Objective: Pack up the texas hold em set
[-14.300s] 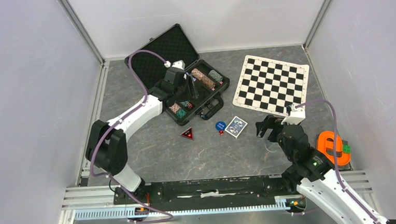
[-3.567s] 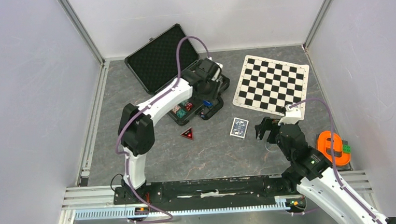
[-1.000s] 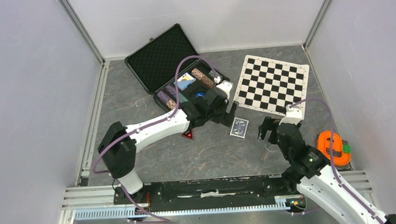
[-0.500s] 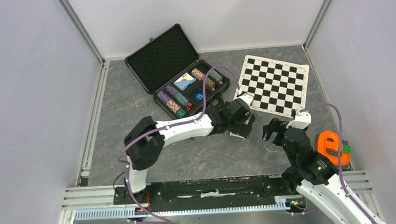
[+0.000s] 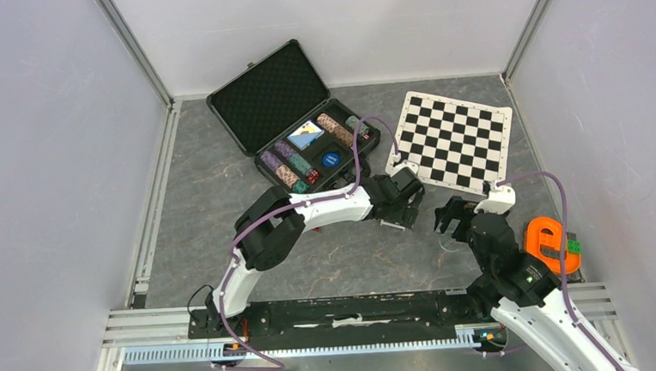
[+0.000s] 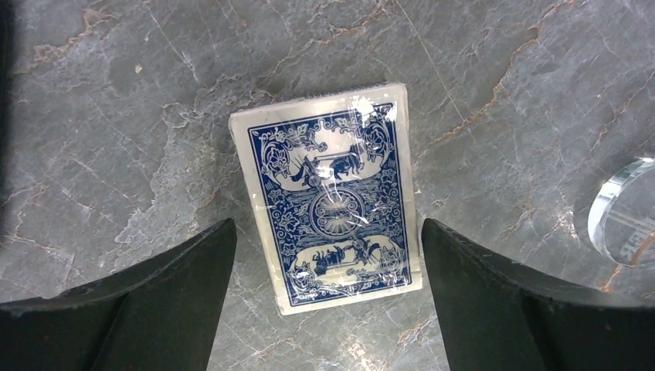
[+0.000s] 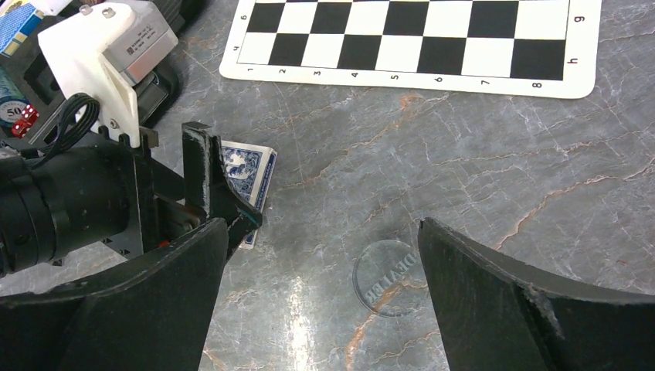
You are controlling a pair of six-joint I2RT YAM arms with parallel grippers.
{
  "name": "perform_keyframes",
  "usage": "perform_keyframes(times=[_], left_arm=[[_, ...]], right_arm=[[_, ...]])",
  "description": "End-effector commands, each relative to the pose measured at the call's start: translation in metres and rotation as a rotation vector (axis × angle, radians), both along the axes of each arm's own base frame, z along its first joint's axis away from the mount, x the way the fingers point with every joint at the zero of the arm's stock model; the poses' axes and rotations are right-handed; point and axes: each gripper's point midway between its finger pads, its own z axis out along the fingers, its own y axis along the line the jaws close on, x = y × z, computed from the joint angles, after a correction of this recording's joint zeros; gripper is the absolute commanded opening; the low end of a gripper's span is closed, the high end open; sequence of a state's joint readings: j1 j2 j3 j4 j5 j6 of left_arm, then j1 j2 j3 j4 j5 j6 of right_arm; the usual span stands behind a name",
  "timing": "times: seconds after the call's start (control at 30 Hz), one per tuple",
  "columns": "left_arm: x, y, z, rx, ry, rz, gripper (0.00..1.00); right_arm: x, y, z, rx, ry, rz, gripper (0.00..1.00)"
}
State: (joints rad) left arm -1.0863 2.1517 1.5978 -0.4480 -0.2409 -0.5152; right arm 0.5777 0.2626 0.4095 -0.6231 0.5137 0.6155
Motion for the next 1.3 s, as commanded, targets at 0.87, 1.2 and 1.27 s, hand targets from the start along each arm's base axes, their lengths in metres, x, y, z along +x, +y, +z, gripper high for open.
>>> perform_keyframes(times=[0.87, 1.2, 1.27], left_arm=[[0.063, 0.063, 0.124, 0.126, -0.37, -0.073, 0.61], [0.137, 0.1, 0.14, 0.221, -0.559, -0.199, 0.55], [0.149, 0.108, 0.137, 0.215, -0.564, -0.197, 0.55]], right_arm=[[0.006, 0.014, 0.018, 0.034, -0.036, 0.06, 0.98], [0.01, 0.023, 0.027, 0.016, -0.023, 0.104, 0.99], [0.011, 0.024, 0.026, 0.009, -0.015, 0.107, 0.99]])
